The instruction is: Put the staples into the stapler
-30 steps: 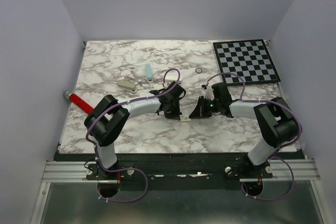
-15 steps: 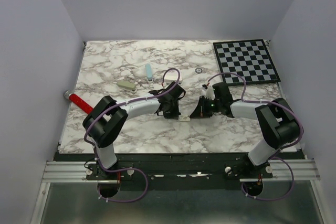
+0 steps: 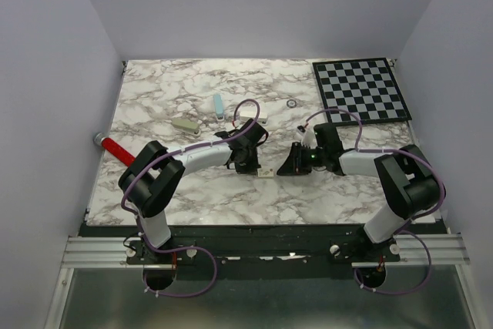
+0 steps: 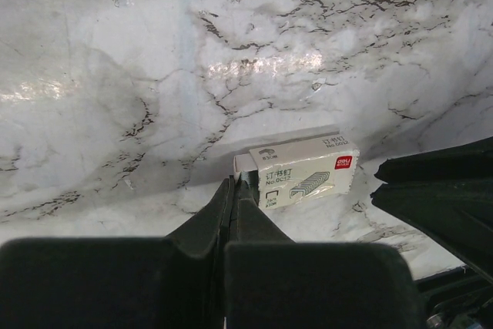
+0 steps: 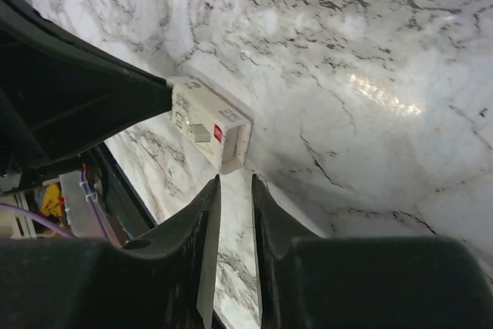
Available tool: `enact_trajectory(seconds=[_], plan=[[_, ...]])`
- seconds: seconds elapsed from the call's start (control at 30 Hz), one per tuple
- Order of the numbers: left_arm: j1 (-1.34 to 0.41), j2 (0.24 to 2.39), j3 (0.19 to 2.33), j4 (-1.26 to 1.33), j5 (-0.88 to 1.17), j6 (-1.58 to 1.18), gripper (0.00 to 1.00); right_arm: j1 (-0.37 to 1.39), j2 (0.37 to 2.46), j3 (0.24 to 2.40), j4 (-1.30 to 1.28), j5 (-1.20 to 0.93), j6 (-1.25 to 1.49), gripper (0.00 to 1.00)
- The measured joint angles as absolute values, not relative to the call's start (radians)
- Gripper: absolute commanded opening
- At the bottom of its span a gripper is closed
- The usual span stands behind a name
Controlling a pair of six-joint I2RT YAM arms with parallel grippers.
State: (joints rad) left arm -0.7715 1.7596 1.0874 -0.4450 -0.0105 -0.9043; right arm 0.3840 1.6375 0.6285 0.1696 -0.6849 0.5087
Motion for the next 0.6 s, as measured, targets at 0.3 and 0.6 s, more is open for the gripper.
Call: enact_trajectory(seconds=[0.3, 0.6], plan=[[-0.772, 1.760, 1.073, -0.435, -0.005, -0.907, 0.00, 0.384, 1.672, 0.620, 0.309, -0.769, 0.567, 0.32], [-0.772, 1.760, 1.071, -0.424, 0.014, -0.914, 0.00, 0.384, 1.725, 0.620, 0.370, -0.806, 0.603, 0.31]])
